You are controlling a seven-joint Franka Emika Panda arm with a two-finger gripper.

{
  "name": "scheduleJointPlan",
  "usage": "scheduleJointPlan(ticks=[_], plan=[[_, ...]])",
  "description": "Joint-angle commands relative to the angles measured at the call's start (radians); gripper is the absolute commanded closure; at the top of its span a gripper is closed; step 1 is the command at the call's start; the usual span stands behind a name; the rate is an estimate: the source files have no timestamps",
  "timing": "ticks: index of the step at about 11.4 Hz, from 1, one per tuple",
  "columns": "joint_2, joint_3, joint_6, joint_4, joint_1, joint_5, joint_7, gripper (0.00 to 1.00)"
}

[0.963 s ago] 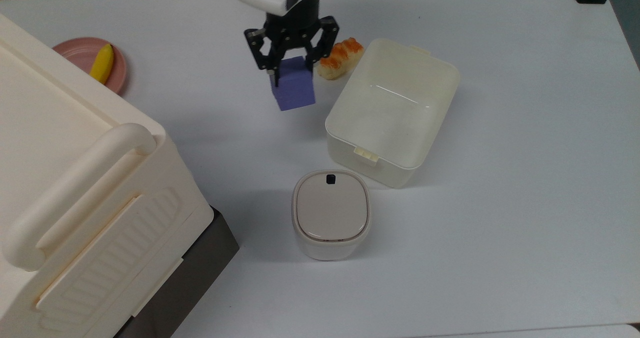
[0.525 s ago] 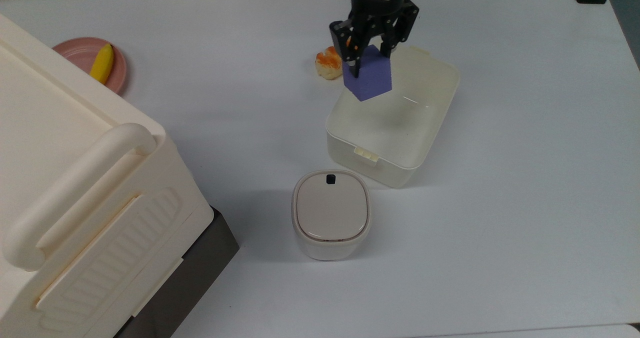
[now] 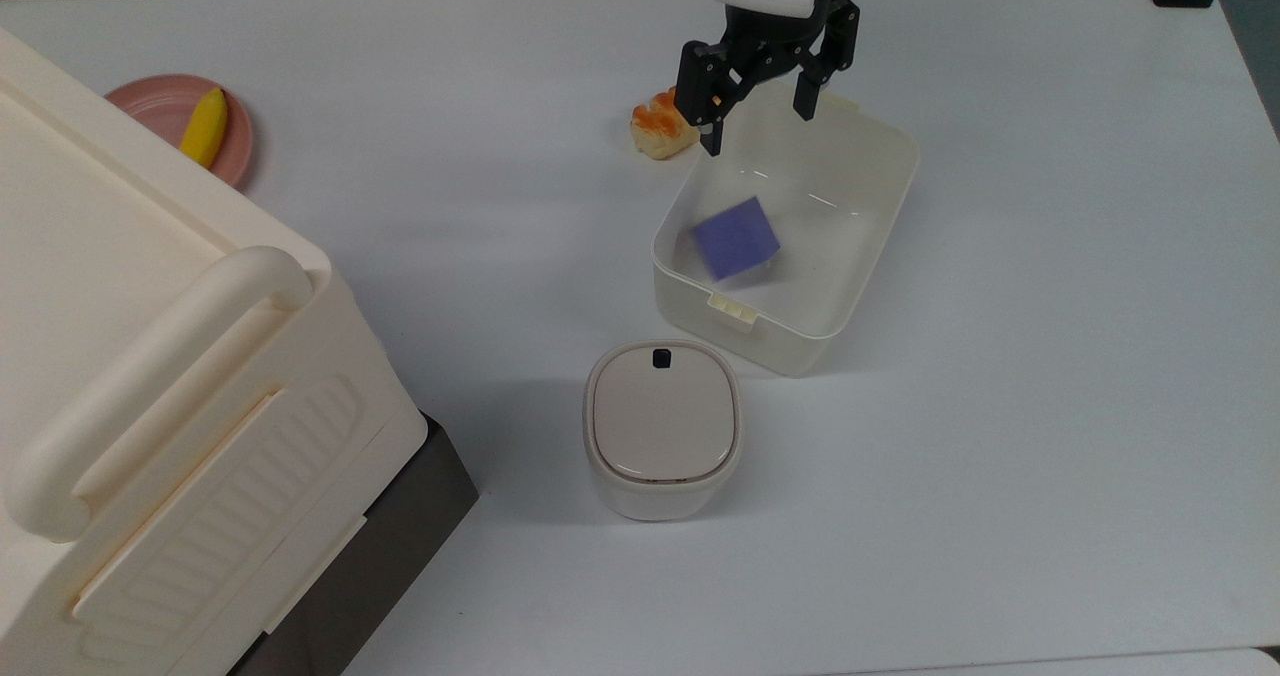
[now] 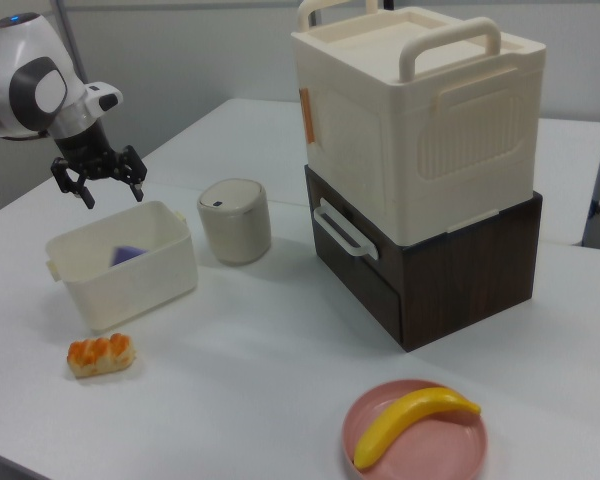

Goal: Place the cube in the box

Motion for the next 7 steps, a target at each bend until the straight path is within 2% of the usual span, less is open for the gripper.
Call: scheduleJointPlan(ticks=[1, 5, 7], plan=[[-0.014, -0.004, -0.021, -0.009, 0.010, -0.003, 0.012, 0.00], [-0.038, -0.013, -0.042, 0.017, -0.026, 0.006, 0.082, 0.00], [-0.048, -0.013, -0.226, 0.122, -0.110, 0.009, 0.156, 0.00]])
